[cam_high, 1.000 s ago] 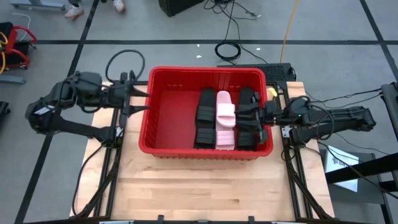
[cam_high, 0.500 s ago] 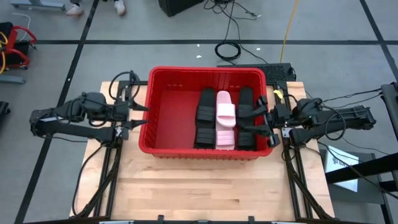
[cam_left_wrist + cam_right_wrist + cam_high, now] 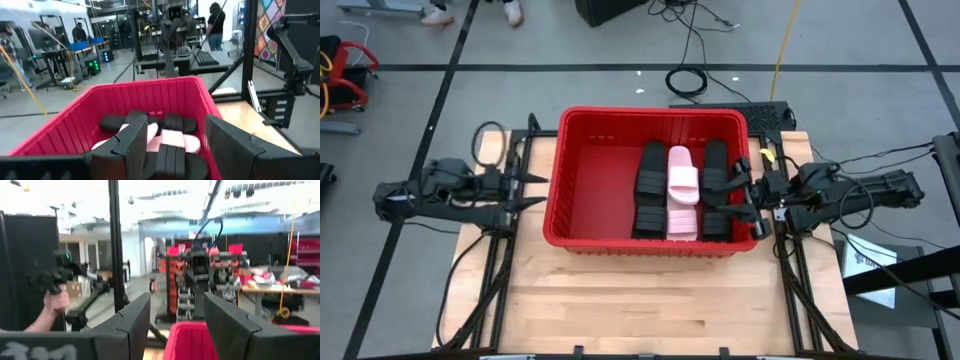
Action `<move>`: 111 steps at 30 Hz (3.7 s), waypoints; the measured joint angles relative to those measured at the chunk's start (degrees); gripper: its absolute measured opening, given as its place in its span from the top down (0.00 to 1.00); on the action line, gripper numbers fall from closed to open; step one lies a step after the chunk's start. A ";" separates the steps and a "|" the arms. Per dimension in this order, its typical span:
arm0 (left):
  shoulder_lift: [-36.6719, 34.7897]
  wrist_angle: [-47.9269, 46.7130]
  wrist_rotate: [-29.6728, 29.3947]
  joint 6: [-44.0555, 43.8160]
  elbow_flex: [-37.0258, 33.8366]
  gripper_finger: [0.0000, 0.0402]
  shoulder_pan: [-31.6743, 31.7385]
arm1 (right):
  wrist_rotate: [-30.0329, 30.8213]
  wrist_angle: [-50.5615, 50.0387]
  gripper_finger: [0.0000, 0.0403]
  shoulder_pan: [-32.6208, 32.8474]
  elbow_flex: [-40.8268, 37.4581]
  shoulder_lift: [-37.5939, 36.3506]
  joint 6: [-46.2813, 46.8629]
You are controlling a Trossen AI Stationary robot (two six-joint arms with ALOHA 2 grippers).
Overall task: Pick and place slides into bin
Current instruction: Return to Home Position
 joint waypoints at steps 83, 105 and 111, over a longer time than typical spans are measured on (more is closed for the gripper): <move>-19.44 45.01 6.96 -3.86 -40.03 0.51 -0.02 | 0.02 19.40 0.57 -0.07 -40.41 -39.79 4.97; -19.40 39.88 6.76 -2.32 -40.00 0.51 0.00 | 0.07 3.42 0.58 -0.07 -40.41 -39.78 -1.35; -19.46 37.27 6.52 -1.29 -39.77 0.51 -0.04 | 0.07 1.41 0.58 -0.07 -40.41 -39.77 -1.35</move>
